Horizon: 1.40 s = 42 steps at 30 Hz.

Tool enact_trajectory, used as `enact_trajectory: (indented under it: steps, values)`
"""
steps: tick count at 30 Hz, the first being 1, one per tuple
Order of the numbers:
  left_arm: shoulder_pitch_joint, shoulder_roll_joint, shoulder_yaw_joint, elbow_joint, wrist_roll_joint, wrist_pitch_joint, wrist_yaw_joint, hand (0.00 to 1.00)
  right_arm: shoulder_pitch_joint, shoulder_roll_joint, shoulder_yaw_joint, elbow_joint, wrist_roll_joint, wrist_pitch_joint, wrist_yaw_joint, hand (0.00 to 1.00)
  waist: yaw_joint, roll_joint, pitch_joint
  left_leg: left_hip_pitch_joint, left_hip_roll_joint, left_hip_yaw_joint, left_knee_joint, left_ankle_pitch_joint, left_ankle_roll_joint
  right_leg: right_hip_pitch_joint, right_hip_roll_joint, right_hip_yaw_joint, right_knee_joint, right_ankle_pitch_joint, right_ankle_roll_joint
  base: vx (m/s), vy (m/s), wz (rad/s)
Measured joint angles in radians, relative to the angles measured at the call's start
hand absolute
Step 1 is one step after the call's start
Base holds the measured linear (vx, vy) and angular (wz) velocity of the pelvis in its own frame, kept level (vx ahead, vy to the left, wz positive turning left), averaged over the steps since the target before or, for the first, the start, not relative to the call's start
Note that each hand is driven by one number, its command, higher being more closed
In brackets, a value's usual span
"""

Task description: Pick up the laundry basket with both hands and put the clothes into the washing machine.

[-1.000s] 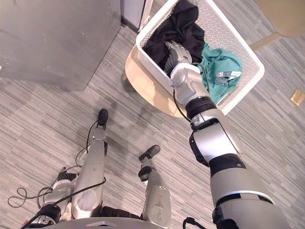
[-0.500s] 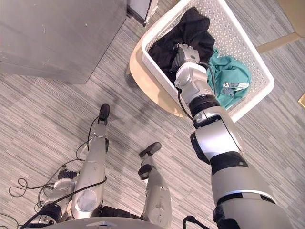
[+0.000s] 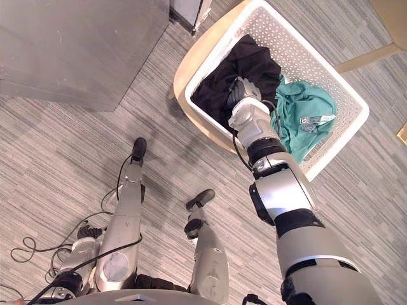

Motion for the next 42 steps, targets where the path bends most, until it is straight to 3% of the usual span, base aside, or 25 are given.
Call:
enact_trajectory:
  steps: [5, 11, 16, 19, 26, 28, 31, 36, 42]
  values:
    - [-0.001, -0.010, 0.028, -0.008, -0.026, 0.000, 0.002, 0.00, 0.016, 0.024, -0.175, -0.111, 0.147, 0.019, -0.100, 1.00, -0.001, 0.000, 0.012, -0.020, 0.001, -0.001, 0.009, 0.000, 0.000, -0.013, 0.001, -0.002, 0.004, 0.001, -0.002, 0.00, 0.041, -0.01]
    - [-0.005, -0.016, 0.038, -0.008, -0.049, 0.000, 0.019, 0.00, 0.049, 0.123, -0.362, -0.244, 0.337, 0.008, -0.234, 1.00, -0.003, 0.000, 0.012, -0.023, 0.008, 0.000, 0.014, 0.000, 0.000, -0.016, 0.006, 0.000, 0.006, 0.003, -0.004, 0.00, 0.019, -0.02]
    - [-0.018, -0.010, 0.057, -0.037, -0.094, -0.018, 0.043, 0.00, 0.090, 0.237, -0.458, -0.360, 0.549, -0.102, -0.350, 1.00, -0.009, 0.000, 0.012, -0.015, 0.019, 0.002, 0.008, 0.004, -0.005, -0.016, 0.013, 0.009, 0.007, 0.003, -0.005, 0.00, 0.015, -0.05]
    - [-0.027, 0.002, 0.056, -0.040, -0.098, -0.024, 0.045, 0.00, 0.104, 0.293, -0.474, -0.414, 0.628, -0.156, -0.380, 1.00, -0.019, 0.000, 0.012, -0.009, 0.021, 0.005, -0.008, 0.015, -0.007, -0.018, 0.014, 0.010, 0.007, 0.004, -0.006, 0.00, 0.001, -0.02]
    - [-0.048, 0.010, 0.056, -0.040, -0.145, -0.030, 0.066, 0.00, 0.136, 0.384, -0.480, -0.511, 0.838, -0.292, -0.406, 1.00, -0.031, -0.001, 0.012, 0.008, 0.028, 0.012, -0.043, 0.037, -0.012, -0.020, 0.019, 0.013, 0.007, 0.005, -0.008, 0.00, 0.002, -0.01]
    - [-0.058, 0.013, 0.056, -0.039, -0.161, -0.035, 0.067, 0.00, 0.153, 0.408, -0.472, -0.517, 0.954, -0.364, -0.399, 1.00, -0.036, -0.001, 0.012, 0.017, 0.030, 0.012, -0.046, 0.038, -0.013, -0.014, 0.021, 0.015, 0.007, 0.006, -0.009, 0.00, 0.000, 0.00]
    - [-0.058, 0.016, 0.057, -0.039, -0.184, -0.036, 0.066, 0.00, 0.184, 0.438, -0.469, -0.557, 1.078, -0.420, -0.389, 1.00, -0.043, -0.002, 0.011, 0.032, 0.030, 0.013, -0.066, 0.049, -0.014, -0.009, 0.021, 0.016, 0.008, 0.006, -0.009, 0.00, 0.000, 0.00]
    - [-0.059, 0.019, 0.058, -0.036, -0.213, -0.037, 0.062, 0.00, 0.241, 0.464, -0.459, -0.661, 1.182, -0.469, -0.357, 1.00, -0.050, -0.003, 0.011, 0.075, 0.030, 0.026, -0.080, 0.056, -0.014, 0.013, 0.011, 0.038, 0.030, -0.001, -0.009, 0.01, 0.013, 0.00]
    - [-0.058, 0.027, 0.056, -0.026, -0.222, -0.030, 0.033, 0.00, 0.318, 0.467, -0.441, -0.800, 1.262, -0.507, -0.322, 1.00, -0.058, -0.006, 0.009, 0.181, 0.019, 0.038, -0.121, 0.065, -0.007, 0.049, -0.033, 0.054, 0.147, -0.070, -0.004, -0.01, 0.002, 0.08]
